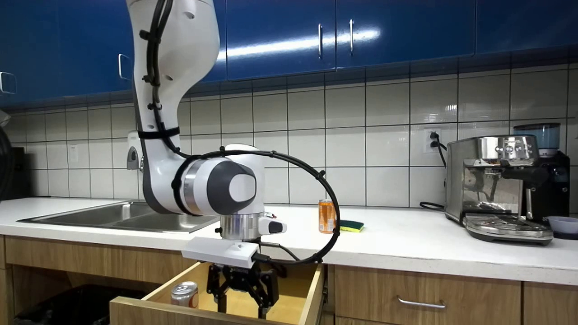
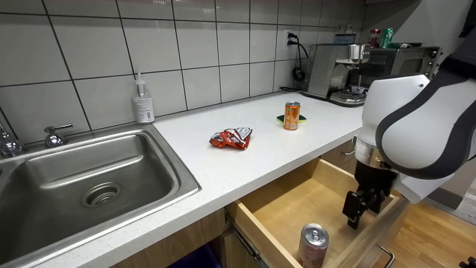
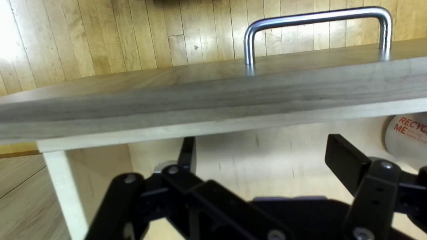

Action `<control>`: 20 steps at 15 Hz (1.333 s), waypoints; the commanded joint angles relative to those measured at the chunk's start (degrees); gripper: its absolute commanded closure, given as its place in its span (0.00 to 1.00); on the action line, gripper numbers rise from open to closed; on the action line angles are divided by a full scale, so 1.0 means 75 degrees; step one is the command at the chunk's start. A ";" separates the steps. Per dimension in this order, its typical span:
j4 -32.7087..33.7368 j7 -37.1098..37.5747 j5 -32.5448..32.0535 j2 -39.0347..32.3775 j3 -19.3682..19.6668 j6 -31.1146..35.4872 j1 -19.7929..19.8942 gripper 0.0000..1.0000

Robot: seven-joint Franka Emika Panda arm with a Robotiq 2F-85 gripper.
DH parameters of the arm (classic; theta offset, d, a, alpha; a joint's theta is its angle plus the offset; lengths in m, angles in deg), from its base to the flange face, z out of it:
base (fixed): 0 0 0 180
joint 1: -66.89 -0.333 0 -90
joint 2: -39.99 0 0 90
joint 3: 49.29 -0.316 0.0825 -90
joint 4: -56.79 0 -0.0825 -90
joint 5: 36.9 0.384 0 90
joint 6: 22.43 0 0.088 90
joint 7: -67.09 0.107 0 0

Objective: Open the drawer on the left and put the orange can in the drawer then push the drawer closed.

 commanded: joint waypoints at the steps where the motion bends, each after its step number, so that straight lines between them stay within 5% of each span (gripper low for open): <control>1: -0.0080 0.0601 -0.0521 0.0572 0.0369 0.0065 -0.0154 0.00; 11: 0.0308 0.1347 -0.1758 0.1527 0.0677 0.0092 -0.0010 0.00; 20: 0.1519 0.1349 -0.2453 0.1377 0.0878 0.0108 0.0307 0.00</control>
